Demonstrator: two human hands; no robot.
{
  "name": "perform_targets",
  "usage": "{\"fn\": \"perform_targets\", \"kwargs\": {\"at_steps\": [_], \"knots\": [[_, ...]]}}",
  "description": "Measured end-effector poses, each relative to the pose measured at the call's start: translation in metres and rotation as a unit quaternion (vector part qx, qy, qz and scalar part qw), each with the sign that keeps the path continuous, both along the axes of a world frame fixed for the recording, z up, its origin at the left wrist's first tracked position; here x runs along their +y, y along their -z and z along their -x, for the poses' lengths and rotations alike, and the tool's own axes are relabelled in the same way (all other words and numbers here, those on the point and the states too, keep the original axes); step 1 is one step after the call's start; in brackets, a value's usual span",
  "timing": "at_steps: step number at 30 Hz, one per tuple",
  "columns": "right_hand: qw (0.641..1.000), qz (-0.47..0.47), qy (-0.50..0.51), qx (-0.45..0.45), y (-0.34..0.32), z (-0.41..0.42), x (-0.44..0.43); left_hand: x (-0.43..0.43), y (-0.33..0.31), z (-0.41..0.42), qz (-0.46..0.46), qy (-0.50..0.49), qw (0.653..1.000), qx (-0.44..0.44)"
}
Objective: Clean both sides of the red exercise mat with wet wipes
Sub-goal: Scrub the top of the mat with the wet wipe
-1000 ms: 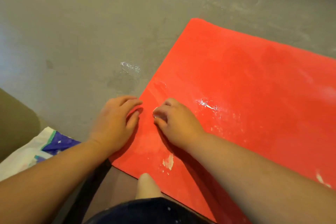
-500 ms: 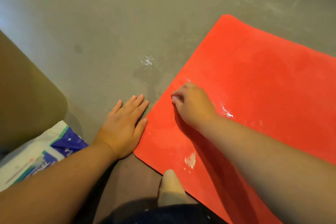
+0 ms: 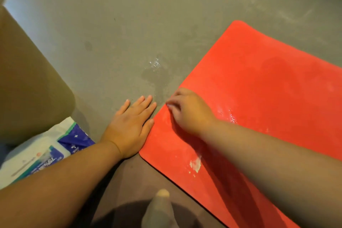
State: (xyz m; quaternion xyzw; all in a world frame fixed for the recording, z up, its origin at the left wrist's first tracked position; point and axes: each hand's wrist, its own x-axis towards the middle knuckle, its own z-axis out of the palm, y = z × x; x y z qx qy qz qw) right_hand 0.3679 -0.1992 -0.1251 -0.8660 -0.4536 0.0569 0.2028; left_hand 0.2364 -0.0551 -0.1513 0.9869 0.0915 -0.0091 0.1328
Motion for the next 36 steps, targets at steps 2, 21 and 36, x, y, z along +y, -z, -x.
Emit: {"fn": "perform_targets", "kwargs": {"at_steps": [2, 21, 36], "knots": [[0.992, 0.011, -0.128, 0.007, -0.002, 0.030, -0.012, 0.000, 0.000, 0.000, -0.007, 0.004, 1.000, 0.001], [0.993, 0.038, 0.052, -0.096, -0.002, -0.073, -0.009, 0.001, 0.000, 0.000, 0.016, 0.008, 1.000, -0.002], [0.992, 0.035, 0.103, -0.060, 0.004, -0.006, -0.005, 0.003, -0.008, 0.013, 0.124, -0.036, 0.990, -0.058]]}}
